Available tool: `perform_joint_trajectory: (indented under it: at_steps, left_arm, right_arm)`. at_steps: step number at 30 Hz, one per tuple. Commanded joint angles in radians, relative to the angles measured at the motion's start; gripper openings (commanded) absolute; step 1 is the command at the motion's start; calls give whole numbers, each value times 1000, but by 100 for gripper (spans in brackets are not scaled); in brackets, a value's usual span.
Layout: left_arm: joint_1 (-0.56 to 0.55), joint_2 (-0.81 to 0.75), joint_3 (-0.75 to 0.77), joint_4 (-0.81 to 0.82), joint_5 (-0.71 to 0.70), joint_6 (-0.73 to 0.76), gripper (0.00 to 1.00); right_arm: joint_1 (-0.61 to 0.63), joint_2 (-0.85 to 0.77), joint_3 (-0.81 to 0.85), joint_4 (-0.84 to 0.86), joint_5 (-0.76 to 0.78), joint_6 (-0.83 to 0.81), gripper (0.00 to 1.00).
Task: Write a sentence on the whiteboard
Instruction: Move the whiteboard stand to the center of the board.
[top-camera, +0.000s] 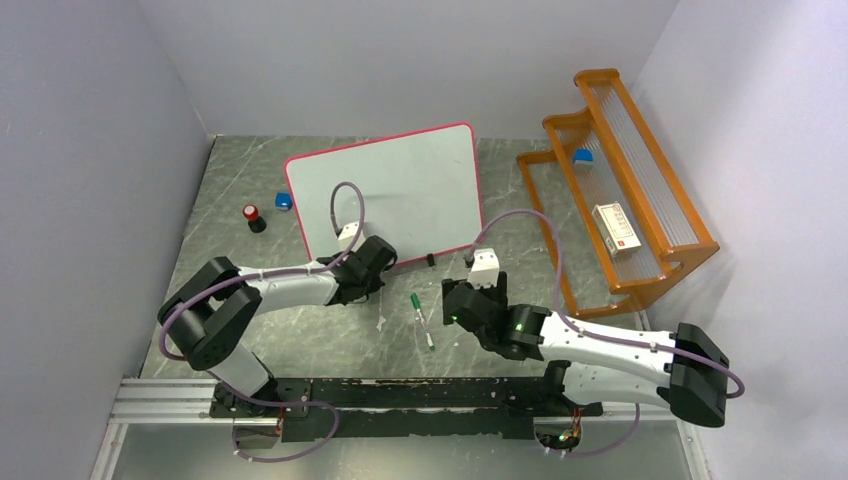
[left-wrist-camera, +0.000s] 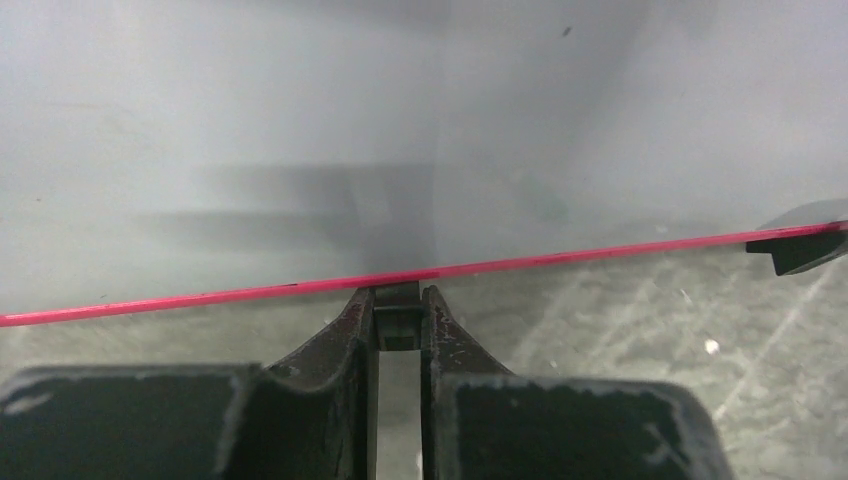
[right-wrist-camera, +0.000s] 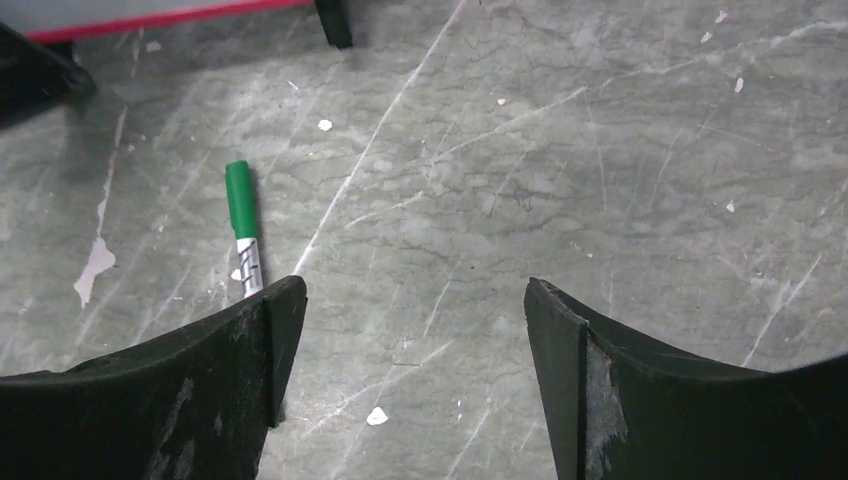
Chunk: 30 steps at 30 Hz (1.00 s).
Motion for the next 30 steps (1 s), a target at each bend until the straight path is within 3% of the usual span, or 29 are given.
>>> perform_joint_trajectory:
  at_steps: [1,5,8,14,25,30]
  left_arm:
    - [-85,17,-30,-35,72,-172,5]
    - [-134,46,-19,-51,67,-253,5]
    - [-181,57,-8,-66,47,-298,5]
    - [-232,87,26,-114,23,-335,7]
    - [-285,77,108,-237,-55,-343,34]
    - [-303,48,98,-240,-47,-361,51]
  right_arm:
    - [-7,-44,-12,-12,58,27,85]
    - [-7,-70,-24,-8,43,24,90]
    - [-7,-90,-31,-21,35,37,99]
    - [-6,-130,-58,2,-18,48,100]
    - [-7,-87,-81,51,-104,60,100]
    - [-8,-57,-101,106,-149,36,98]
